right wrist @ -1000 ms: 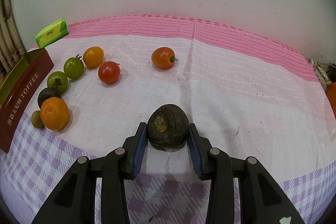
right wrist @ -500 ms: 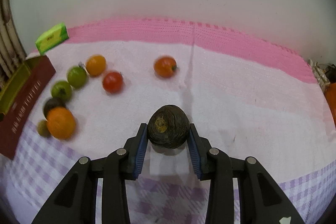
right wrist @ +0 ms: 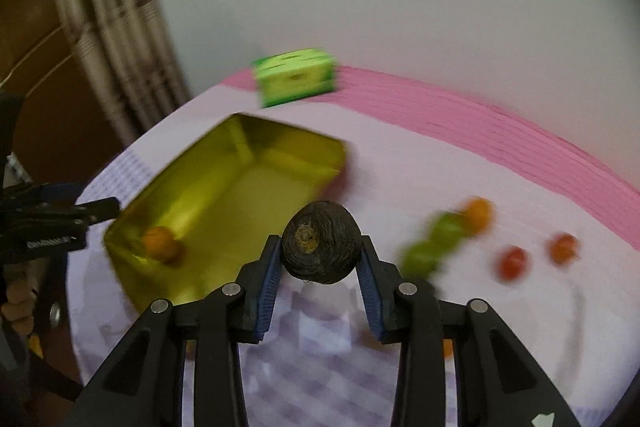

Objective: Organize fruits
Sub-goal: 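Carry the dark brown fruit into the tin tray and open the right tool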

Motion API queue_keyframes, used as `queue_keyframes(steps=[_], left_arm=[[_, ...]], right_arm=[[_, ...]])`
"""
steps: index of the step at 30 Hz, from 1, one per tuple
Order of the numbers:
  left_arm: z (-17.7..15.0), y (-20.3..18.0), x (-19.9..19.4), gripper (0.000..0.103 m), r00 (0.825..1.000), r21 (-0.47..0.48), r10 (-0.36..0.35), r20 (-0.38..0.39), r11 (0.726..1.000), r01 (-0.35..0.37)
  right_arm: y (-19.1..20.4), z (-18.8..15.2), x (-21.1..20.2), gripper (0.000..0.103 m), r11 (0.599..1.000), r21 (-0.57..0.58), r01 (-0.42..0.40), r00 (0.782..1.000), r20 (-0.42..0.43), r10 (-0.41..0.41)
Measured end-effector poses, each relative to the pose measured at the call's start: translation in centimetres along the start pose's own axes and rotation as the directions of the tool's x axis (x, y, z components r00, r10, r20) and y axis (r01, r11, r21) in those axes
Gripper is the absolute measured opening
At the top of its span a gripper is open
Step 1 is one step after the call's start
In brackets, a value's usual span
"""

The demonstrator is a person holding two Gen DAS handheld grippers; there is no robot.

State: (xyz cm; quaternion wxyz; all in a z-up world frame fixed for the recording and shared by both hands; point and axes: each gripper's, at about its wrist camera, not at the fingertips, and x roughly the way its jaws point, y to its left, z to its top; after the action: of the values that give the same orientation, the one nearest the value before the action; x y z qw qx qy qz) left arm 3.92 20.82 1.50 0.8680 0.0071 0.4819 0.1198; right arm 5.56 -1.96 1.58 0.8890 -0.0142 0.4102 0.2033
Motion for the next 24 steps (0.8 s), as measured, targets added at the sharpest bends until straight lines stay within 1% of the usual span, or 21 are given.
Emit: queue_keyframes(steps=[3, 5, 8, 13, 16, 24], left_arm=[[-0.7, 1.4, 0.3, 0.079, 1.0, -0.029, 0.019, -0.026, 0.999, -0.019], [-0.9, 2.3, 0.6, 0.079, 0.999, -0.065, 0.015, -0.043, 0.998, -0.017], [-1.0, 3.1, 0.8, 0.079, 0.998, -0.104, 0.018, -0.055, 0.994, -0.024], [-1.0, 3.4, 1.7, 0.079, 0.995, -0.122, 0.03, -0.091, 0.992, -0.041], [-1.0, 3.6, 1.7, 0.079, 0.996, -0.132, 0.024, -0.091, 0.991, -0.035], [-1.0, 3.7, 1.7, 0.079, 0.995, -0.129, 0.027, -0.098, 0.991, -0.04]], right_arm=[[3.3, 0.7, 1.9, 0.034, 0.997, -0.069, -0.029, 0.999, -0.031, 0.027], [5.2, 1.2, 3.4, 0.034, 0.993, -0.115, -0.04, 0.998, -0.06, 0.034], [6.9, 1.5, 5.1, 0.034, 0.986, -0.159, -0.045, 0.995, -0.096, 0.03], [8.1, 1.5, 7.3, 0.034, 0.976, -0.214, -0.036, 0.989, -0.148, 0.004], [8.4, 1.4, 8.7, 0.034, 0.973, -0.228, -0.027, 0.984, -0.176, -0.014], [8.7, 1.0, 10.1, 0.035, 0.968, -0.251, -0.01, 0.976, -0.212, -0.045]])
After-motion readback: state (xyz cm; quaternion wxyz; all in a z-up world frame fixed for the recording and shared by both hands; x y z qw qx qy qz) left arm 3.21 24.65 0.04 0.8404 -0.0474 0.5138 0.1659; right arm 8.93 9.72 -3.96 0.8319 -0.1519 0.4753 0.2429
